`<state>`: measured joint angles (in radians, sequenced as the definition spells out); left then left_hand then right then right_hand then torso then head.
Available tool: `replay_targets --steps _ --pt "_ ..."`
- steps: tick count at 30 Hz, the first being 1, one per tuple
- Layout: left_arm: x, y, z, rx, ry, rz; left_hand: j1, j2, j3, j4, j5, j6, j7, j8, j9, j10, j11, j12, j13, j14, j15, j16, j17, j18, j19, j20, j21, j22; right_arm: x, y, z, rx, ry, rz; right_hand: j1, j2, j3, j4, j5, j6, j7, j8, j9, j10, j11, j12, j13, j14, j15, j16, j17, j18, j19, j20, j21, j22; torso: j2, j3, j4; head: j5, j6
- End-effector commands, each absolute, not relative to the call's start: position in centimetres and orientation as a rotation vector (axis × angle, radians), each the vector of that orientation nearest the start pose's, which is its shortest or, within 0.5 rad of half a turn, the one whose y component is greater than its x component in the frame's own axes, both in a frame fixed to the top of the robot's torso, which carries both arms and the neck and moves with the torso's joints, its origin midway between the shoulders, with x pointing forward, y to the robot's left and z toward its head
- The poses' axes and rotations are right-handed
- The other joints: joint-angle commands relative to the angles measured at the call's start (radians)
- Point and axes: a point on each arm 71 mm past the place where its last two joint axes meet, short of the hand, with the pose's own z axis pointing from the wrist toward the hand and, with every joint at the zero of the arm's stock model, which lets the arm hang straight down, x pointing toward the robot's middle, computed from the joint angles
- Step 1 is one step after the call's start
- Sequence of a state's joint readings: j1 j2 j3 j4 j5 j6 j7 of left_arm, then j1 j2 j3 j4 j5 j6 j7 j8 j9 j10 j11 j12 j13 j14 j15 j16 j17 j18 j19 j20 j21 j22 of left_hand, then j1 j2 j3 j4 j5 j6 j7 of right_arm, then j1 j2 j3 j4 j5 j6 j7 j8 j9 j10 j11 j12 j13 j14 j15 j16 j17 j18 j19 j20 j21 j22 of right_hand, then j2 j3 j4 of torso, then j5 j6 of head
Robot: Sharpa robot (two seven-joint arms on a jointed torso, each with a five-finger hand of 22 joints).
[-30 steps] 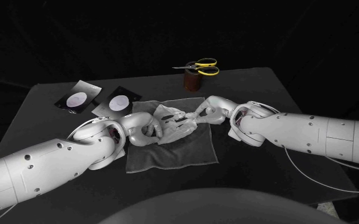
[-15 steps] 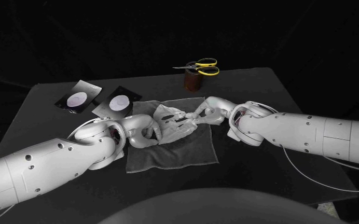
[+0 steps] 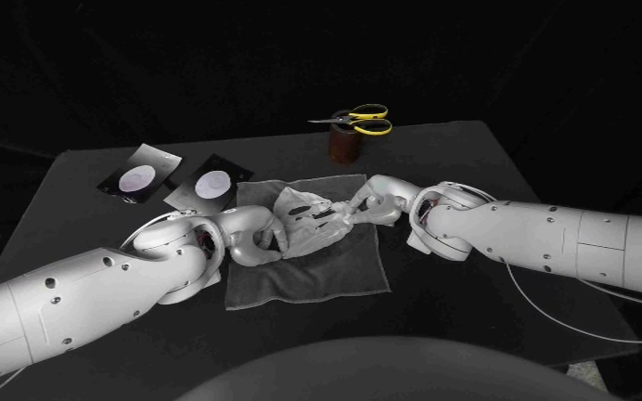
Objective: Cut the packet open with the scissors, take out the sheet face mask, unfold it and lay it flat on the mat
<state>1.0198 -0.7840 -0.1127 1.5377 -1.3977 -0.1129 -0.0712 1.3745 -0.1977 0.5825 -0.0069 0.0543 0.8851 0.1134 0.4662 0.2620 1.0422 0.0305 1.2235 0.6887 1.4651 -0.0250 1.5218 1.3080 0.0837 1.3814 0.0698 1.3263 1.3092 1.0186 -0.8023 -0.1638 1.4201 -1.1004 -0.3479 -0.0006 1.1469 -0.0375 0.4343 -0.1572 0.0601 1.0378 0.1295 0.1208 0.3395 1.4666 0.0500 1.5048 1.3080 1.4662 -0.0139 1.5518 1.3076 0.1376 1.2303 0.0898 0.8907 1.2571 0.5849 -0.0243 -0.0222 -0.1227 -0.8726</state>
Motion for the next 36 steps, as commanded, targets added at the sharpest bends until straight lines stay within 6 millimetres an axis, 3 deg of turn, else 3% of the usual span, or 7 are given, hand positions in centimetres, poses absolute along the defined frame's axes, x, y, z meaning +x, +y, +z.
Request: replay_targets --steps 1,5,11,22,27,36 --pt "41.5 15.9 -30.1 0.240 2.103 -0.800 0.003 0.002 0.007 0.001 -0.004 0.005 0.002 -0.008 -0.001 0.007 0.000 0.007 0.001 0.052 -0.007 0.003 0.100 -0.006 0.001 -0.004 0.002 -0.001 43.6 -21.2 -31.9 0.202 1.992 0.800 0.009 0.029 0.010 0.006 -0.007 0.026 -0.010 0.016 0.006 0.089 -0.012 0.007 0.221 0.098 -0.008 0.007 0.243 0.003 0.001 -0.002 0.007 0.005 0.000 -0.0003 0.0001 -0.001 0.000" --pt "41.5 15.9 -30.1 0.239 2.103 -0.799 0.003 0.002 0.007 0.001 -0.004 0.005 0.002 -0.008 -0.002 0.006 0.000 0.007 0.001 0.052 -0.007 0.003 0.099 -0.006 0.001 -0.004 0.001 -0.002 43.6 -21.2 -31.8 0.202 1.972 0.808 0.040 0.056 0.024 -0.006 -0.011 0.070 -0.035 0.048 0.023 0.094 -0.033 0.027 0.235 0.101 -0.025 0.012 0.252 0.000 0.010 -0.014 0.021 0.013 0.000 -0.0003 0.0004 -0.001 0.000" --pt "41.5 15.9 -30.1 0.238 2.106 -0.799 0.002 0.002 0.007 0.002 -0.004 0.005 0.002 -0.009 -0.002 0.005 0.000 0.007 0.000 0.052 -0.007 0.003 0.098 -0.006 0.000 -0.004 0.001 -0.003 43.7 -21.2 -31.5 0.202 1.936 0.811 0.058 0.065 0.035 -0.024 -0.012 0.103 -0.057 0.092 0.059 0.099 -0.054 0.046 0.248 0.105 -0.044 0.019 0.263 -0.003 0.022 -0.030 0.040 0.024 0.000 0.0000 -0.0004 -0.002 0.000" --pt "41.5 16.0 -30.2 0.235 2.118 -0.792 0.000 0.001 0.008 0.003 -0.004 0.002 0.003 -0.014 -0.006 0.005 0.001 0.008 0.001 0.052 -0.006 0.003 0.099 -0.006 -0.001 -0.003 0.001 -0.002 43.2 -22.2 -30.9 0.198 1.887 0.828 0.058 0.068 0.048 -0.030 -0.012 0.107 -0.061 0.108 0.075 0.102 -0.058 0.059 0.258 0.105 -0.048 0.019 0.263 -0.005 0.025 -0.036 0.045 0.028 0.000 0.0007 0.0003 -0.003 0.000" --pt "41.5 16.1 -30.3 0.233 2.127 -0.782 -0.001 0.001 0.008 0.003 -0.004 0.002 0.004 -0.015 -0.007 0.005 0.001 0.009 0.002 0.052 -0.006 0.003 0.099 -0.006 -0.001 -0.003 0.000 -0.003 42.5 -23.5 -30.7 0.185 1.917 0.848 0.057 0.069 0.050 -0.030 -0.012 0.107 -0.061 0.110 0.077 0.103 -0.058 0.060 0.258 0.105 -0.048 0.019 0.263 -0.005 0.025 -0.036 0.045 0.028 -0.001 0.0008 -0.0027 -0.007 0.000" --pt "41.6 16.3 -30.4 0.232 2.141 -0.768 -0.003 0.001 0.009 0.005 -0.004 -0.001 0.005 -0.021 -0.011 0.004 0.002 0.010 0.004 0.051 -0.005 0.002 0.097 -0.006 -0.001 -0.003 0.002 -0.001 41.8 -24.9 -30.9 0.135 1.993 0.866 0.055 0.069 0.051 -0.029 -0.012 0.108 -0.061 0.112 0.079 0.103 -0.058 0.060 0.258 0.105 -0.048 0.019 0.263 -0.005 0.025 -0.037 0.046 0.029 0.000 0.0027 -0.0015 -0.011 0.000"
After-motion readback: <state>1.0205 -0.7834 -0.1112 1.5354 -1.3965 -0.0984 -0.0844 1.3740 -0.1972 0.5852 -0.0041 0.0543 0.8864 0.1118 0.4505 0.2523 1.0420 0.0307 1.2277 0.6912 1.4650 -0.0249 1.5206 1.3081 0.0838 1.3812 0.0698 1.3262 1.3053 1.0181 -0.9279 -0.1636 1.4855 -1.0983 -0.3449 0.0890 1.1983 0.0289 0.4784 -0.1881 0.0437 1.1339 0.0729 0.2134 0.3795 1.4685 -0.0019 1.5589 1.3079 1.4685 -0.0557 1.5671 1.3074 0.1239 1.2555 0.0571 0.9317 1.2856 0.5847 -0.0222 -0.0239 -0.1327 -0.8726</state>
